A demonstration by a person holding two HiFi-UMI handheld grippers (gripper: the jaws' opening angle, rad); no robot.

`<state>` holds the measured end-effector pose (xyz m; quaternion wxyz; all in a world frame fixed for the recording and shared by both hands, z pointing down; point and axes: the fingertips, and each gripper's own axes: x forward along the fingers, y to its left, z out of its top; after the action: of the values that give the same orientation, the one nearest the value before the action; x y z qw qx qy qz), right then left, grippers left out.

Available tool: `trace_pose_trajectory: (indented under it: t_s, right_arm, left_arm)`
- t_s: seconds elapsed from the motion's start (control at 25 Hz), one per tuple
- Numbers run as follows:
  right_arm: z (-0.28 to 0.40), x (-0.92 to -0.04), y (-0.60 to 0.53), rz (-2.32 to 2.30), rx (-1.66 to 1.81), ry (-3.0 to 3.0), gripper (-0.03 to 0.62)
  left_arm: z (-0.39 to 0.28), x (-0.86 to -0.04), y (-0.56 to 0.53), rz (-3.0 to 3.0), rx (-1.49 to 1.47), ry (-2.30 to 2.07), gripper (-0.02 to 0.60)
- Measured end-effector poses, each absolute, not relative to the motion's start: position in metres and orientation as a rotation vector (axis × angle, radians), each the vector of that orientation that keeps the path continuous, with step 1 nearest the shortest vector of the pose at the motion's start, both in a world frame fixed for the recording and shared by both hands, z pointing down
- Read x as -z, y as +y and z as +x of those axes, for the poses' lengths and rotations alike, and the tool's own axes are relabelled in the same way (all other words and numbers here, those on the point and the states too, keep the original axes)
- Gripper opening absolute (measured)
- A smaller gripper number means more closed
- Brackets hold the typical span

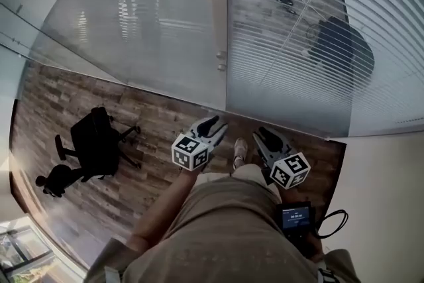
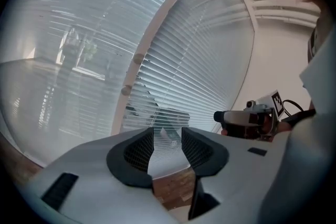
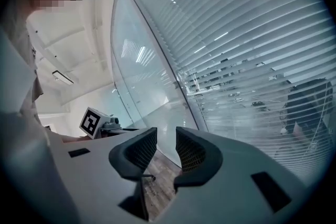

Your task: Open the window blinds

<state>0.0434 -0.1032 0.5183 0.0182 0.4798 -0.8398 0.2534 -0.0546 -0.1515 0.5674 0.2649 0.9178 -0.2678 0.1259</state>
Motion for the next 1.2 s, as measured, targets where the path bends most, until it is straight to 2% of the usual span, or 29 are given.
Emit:
trace_pose_trajectory:
  t_s: [0.52, 1.2]
  right_arm:
    - [-0.066, -0.515, 0.002, 1.408, -0.724, -2.626, 0.118]
    - [-0.099, -0.525, 0.168, 1.525, -0.783, -2.595, 0.118]
  left_arm:
    - [-0.154, -0.573, -0.038, 2.481, -0.312, -0.724, 0.163]
    - [-0.200, -0.594, 0.126, 2.478, -0.361, -0.641, 0.163]
